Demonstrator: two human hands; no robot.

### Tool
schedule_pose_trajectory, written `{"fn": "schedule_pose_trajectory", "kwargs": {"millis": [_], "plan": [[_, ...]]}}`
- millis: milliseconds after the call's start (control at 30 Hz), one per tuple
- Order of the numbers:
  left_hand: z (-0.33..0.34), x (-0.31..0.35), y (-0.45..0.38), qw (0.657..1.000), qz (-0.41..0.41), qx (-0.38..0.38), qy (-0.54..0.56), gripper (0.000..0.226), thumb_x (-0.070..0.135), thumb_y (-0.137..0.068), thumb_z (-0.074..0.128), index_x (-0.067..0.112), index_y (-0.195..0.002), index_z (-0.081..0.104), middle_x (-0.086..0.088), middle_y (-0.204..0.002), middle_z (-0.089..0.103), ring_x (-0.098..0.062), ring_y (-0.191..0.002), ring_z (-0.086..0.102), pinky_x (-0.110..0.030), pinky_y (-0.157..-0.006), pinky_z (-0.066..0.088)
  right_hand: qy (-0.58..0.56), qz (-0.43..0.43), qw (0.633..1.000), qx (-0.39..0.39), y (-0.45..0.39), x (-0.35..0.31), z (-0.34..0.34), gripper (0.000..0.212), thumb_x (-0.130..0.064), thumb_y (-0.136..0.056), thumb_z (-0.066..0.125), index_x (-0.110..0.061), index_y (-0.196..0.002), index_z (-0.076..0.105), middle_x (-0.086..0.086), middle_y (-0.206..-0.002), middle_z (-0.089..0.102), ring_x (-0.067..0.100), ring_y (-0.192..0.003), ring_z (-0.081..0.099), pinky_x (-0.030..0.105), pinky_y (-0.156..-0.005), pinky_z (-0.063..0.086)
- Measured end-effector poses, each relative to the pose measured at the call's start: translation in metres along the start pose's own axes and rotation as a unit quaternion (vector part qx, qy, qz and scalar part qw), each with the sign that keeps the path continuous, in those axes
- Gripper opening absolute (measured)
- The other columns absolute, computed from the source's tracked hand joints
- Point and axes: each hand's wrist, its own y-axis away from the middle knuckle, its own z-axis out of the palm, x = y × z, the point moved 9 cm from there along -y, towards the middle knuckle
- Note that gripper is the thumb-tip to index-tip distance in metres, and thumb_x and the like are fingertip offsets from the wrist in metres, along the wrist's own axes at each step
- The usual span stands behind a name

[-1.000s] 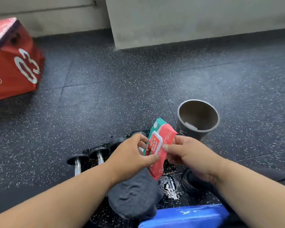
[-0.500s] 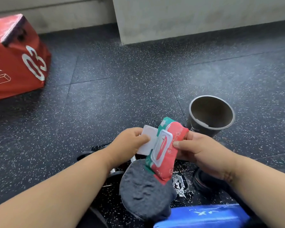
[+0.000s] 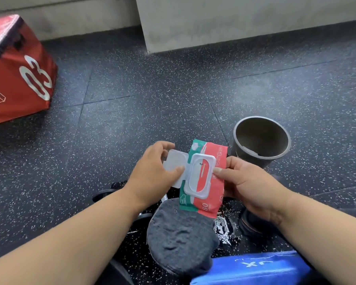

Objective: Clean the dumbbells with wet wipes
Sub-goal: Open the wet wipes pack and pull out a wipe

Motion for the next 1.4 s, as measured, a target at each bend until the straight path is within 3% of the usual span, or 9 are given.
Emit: {"fn": "schedule_pose_trajectory", "kwargs": {"millis": [67,167,300,467,633,767,933,1100,1400], "plan": [[-0.005,0.019,0.004,0.989,0.105,0.049,-0.097,0.057,0.026,-0.084,0.084,0.034,-0.135,0.061,0.01,-0.126,0.054,-0.015,-0.115,0.051,-0.024,-0.104,0.037,0.002,-0.008,1.0,0.0,0.002,-0.002,0.001,0.003,-0.009,-0.101,0.066,-0.011,-0.103,0.064,0.022,-0.105,0.077,0.034,-0.096,0.064,0.055,-0.093,0.053],[0.0,0.043,0.014,0.96,0.232,0.067,-0.142,0.033,0.026,-0.084,0.077,0.031,-0.116,0.076,0.007,-0.12,0.059,-0.022,-0.114,0.052,-0.036,-0.107,0.04,-0.005,-0.015,1.0,-0.003,0.004,-0.004,0.002,0.004,-0.007,-0.102,0.065,-0.011,-0.104,0.064,0.016,-0.098,0.077,0.031,-0.091,0.067,0.047,-0.087,0.054],[0.013,0.054,0.023,0.943,0.272,0.062,-0.181,0.035,0.04,-0.089,0.07,0.032,-0.122,0.079,0.006,-0.119,0.063,-0.026,-0.113,0.056,-0.051,-0.1,0.049,-0.008,-0.024,1.0,-0.012,0.005,-0.007,0.002,0.009,-0.007,-0.103,0.064,-0.008,-0.112,0.065,0.017,-0.102,0.079,0.03,-0.088,0.069,0.042,-0.081,0.055],[0.014,0.062,0.029,0.917,0.331,0.085,-0.206,0.031,0.043,-0.093,0.072,0.032,-0.121,0.08,0.0,-0.126,0.068,-0.03,-0.111,0.06,-0.052,-0.097,0.051,-0.016,-0.03,0.999,-0.013,0.007,-0.008,0.002,0.007,-0.008,-0.101,0.066,-0.009,-0.109,0.065,0.016,-0.096,0.077,0.027,-0.08,0.066,0.037,-0.072,0.052],[0.018,0.06,0.028,0.915,0.332,0.084,-0.215,0.03,0.045,-0.096,0.07,0.031,-0.119,0.082,-0.001,-0.13,0.069,-0.03,-0.11,0.061,-0.05,-0.096,0.052,-0.02,-0.028,0.999,-0.006,0.005,-0.005,0.002,0.01,-0.009,-0.103,0.065,-0.008,-0.112,0.066,0.03,-0.116,0.074,0.036,-0.096,0.067,0.058,-0.098,0.052],[0.013,0.056,0.021,0.936,0.295,0.068,-0.181,0.029,0.049,-0.095,0.067,0.032,-0.114,0.081,0.001,-0.13,0.065,-0.028,-0.115,0.059,-0.052,-0.102,0.051,-0.01,-0.027,0.999,-0.017,0.008,-0.008,0.005,0.008,-0.008,-0.103,0.064,-0.008,-0.11,0.066,0.025,-0.11,0.077,0.031,-0.09,0.069,0.047,-0.086,0.056],[0.016,0.053,0.02,0.942,0.282,0.045,-0.177,0.032,0.057,-0.095,0.063,0.035,-0.112,0.079,0.004,-0.13,0.065,-0.027,-0.122,0.056,-0.051,-0.107,0.047,-0.004,-0.027,0.999,-0.041,0.008,-0.01,0.009,0.014,-0.005,-0.102,0.064,-0.006,-0.116,0.067,0.03,-0.115,0.075,0.038,-0.096,0.068,0.059,-0.096,0.052],[0.015,0.05,0.016,0.949,0.28,0.024,-0.14,0.025,0.053,-0.094,0.062,0.031,-0.091,0.074,0.008,-0.122,0.064,-0.018,-0.118,0.048,-0.038,-0.107,0.04,0.001,-0.024,0.998,-0.051,0.008,-0.008,0.011,0.008,-0.003,-0.1,0.065,-0.01,-0.1,0.065,0.017,-0.095,0.077,0.021,-0.077,0.073,0.036,-0.076,0.06],[0.022,0.072,0.037,0.922,0.352,-0.015,-0.16,0.015,0.043,-0.099,0.064,0.031,-0.091,0.068,0.018,-0.112,0.068,-0.016,-0.111,0.058,-0.044,-0.103,0.043,-0.057,0.009,0.995,0.082,-0.005,-0.003,-0.02,0.019,-0.008,-0.102,0.065,-0.016,-0.086,0.057,0.006,-0.07,0.069,0.021,-0.061,0.057,0.034,-0.061,0.045]]}}
